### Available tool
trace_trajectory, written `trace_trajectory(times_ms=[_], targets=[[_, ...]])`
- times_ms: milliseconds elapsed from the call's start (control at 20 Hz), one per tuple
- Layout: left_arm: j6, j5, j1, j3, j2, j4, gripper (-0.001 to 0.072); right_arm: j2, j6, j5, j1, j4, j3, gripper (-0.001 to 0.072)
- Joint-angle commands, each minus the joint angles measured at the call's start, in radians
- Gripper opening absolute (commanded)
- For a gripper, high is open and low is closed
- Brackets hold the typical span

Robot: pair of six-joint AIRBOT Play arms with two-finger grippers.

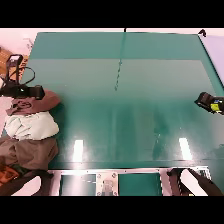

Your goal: Fold the shirts.

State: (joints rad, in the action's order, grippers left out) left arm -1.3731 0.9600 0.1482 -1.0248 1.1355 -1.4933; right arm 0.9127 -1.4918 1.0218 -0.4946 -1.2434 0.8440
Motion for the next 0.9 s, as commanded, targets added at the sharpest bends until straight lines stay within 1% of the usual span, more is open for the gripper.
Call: trace_trajectory(times_ms=[0,150,200,250,300,350,400,500,600,700,850], targets=[[-0.009,0.081,0.0,-0.017,0.116,-0.232,0.072,0.001,0.001,-0.026,0.003,0.13,-0.056,0.0263],[-0.006,0.089,0.0,-0.017,0.219,-0.231,0.0718,0.003,0.004,-0.039,0.003,0.129,-0.077,0.0261],[-0.006,0.086,0.0,-0.018,0.241,-0.231,0.0715,0.007,0.004,-0.039,0.003,0.13,-0.077,0.0239],[-0.006,0.081,0.0,-0.021,0.255,-0.231,0.0575,0.008,0.004,-0.039,0.003,0.13,-0.077,0.0158],[-0.002,0.076,0.0,-0.029,0.258,-0.231,0.018,0.008,0.004,-0.039,0.003,0.13,-0.077,0.0067],[0.025,0.081,0.0,-0.055,0.258,-0.225,0.0016,0.008,0.004,-0.039,0.003,0.13,-0.077,0.0015],[0.023,0.089,-0.003,-0.097,0.258,-0.218,0.0017,0.008,0.004,-0.039,0.003,0.131,-0.077,0.0016],[0.029,0.132,-0.021,-0.236,0.251,-0.147,0.0016,0.008,0.005,-0.038,0.003,0.144,-0.077,0.0016],[0.053,0.213,-0.087,-0.415,0.249,-0.066,0.0016,0.008,0.006,-0.038,0.003,0.167,-0.077,0.0016],[0.068,0.28,-0.215,-0.596,0.249,-0.004,0.0016,0.008,0.012,-0.037,0.003,0.199,-0.077,0.0016],[0.065,0.283,-0.433,-0.771,0.253,0.1,0.0016,0.008,0.012,-0.03,0.003,0.224,-0.077,0.0017]])
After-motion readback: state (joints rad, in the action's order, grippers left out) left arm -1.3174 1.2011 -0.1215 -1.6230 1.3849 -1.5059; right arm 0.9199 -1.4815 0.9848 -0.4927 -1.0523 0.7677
